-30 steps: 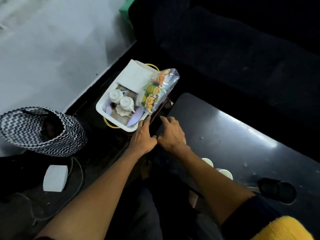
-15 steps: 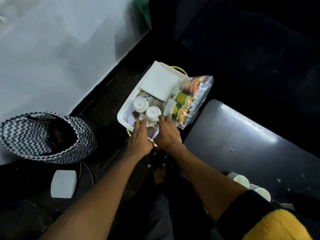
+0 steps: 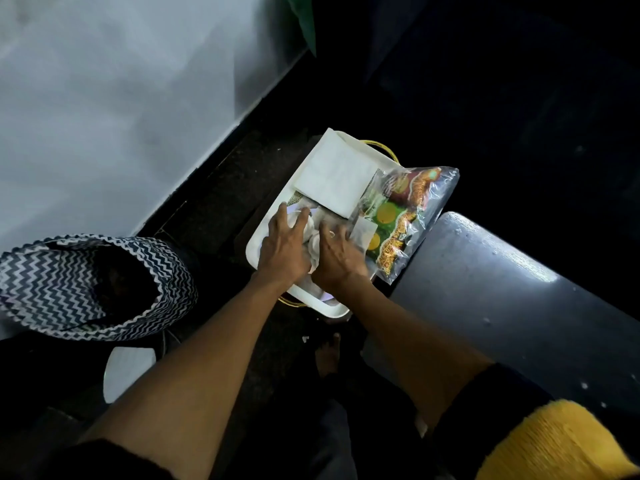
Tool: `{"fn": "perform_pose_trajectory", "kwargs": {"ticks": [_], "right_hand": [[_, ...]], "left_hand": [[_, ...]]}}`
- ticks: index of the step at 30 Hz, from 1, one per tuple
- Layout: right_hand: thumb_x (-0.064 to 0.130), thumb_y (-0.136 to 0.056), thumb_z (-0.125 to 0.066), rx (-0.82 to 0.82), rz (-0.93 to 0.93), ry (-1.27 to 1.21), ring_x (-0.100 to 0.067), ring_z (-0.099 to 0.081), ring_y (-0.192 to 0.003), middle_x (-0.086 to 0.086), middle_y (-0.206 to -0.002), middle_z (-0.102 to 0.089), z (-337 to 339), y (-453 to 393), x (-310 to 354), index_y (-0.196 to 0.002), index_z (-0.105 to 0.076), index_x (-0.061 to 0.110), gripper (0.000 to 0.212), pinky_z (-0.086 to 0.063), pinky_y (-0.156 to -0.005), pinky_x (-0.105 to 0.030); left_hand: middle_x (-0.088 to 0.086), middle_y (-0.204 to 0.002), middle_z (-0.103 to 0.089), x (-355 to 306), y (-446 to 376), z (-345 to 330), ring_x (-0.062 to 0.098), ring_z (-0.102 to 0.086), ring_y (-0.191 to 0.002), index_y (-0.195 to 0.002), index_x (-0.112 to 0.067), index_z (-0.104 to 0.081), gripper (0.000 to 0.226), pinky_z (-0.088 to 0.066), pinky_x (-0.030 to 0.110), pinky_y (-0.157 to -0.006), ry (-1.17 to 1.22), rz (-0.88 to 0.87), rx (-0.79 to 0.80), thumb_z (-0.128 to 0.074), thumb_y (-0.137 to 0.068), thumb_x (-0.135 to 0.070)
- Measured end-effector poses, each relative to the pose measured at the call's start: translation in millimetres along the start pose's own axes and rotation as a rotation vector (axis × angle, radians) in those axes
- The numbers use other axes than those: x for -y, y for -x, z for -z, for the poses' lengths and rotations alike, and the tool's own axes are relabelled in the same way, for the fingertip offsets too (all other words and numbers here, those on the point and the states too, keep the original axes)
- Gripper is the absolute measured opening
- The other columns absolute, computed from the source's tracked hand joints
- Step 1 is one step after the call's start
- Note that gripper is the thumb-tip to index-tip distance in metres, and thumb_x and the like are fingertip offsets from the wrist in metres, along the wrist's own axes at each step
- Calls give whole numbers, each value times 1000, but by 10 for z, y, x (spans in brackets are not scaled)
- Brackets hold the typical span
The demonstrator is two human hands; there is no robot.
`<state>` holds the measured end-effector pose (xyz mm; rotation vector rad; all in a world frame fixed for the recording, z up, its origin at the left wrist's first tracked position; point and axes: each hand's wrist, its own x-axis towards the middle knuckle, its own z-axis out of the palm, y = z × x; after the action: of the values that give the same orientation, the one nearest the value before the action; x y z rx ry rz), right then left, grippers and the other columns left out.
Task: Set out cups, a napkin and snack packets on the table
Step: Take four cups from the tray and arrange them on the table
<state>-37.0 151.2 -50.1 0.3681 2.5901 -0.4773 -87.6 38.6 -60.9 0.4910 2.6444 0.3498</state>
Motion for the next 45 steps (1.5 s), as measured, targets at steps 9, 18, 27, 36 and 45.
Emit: {"fn": "perform_pose_trajectory", "kwargs": {"ticks": [9, 18, 27, 36, 45], "right_hand": [[44, -78, -72, 47, -19, 16, -37, -57, -114, -14, -133, -41, -108, -187, -25, -141, -30, 18, 80, -48, -72, -39], [59, -74, -59, 20, 18, -89, -38, -63, -100, -16, -125, -50, 36, 23, -97, -130, -38, 18, 73, -48, -72, -40], [61, -64, -47, -179, 70, -239, -33, -64, -90, -8, -100, -62, 271, 594, -520, -123, -42, 16, 75, -37, -63, -31], [48, -56, -69, -290, -30, -376, -26, -49, -80, 4, -80, -44, 322, 1241, -1602, -100, -35, 20, 62, -41, -65, -34], [38, -46, -78, -217, -337, -874, -19, -58, -97, 7, -107, -57, 283, 2004, -2959, -115, -45, 26, 78, -51, -76, -33]], "left_hand": [[9, -147, -31, -8, -282, -54, 31, -32, -134, -144, -25, -38, 75, -49, 44, -91, -51, -54, 66, -69, -77, -12], [12, -117, -60, 47, -133, 71, 33, -58, -109, -128, -22, -50, 69, -37, 44, -93, -74, 88, -93, -74, -67, -42], [4, -108, -55, -387, 401, 97, 33, -59, -102, -104, -23, -37, 61, -48, 41, -81, 485, 437, -249, -80, -66, -47], [13, -91, -75, -1324, 853, -211, 32, -71, -90, -90, -7, -75, 59, -58, 47, -82, 896, 616, -31, -79, -53, -52], [13, -86, -74, -2583, 1257, -726, 23, -68, -72, -96, -3, -72, 27, -53, 32, -56, 1225, 560, 201, -75, -76, -20]]}}
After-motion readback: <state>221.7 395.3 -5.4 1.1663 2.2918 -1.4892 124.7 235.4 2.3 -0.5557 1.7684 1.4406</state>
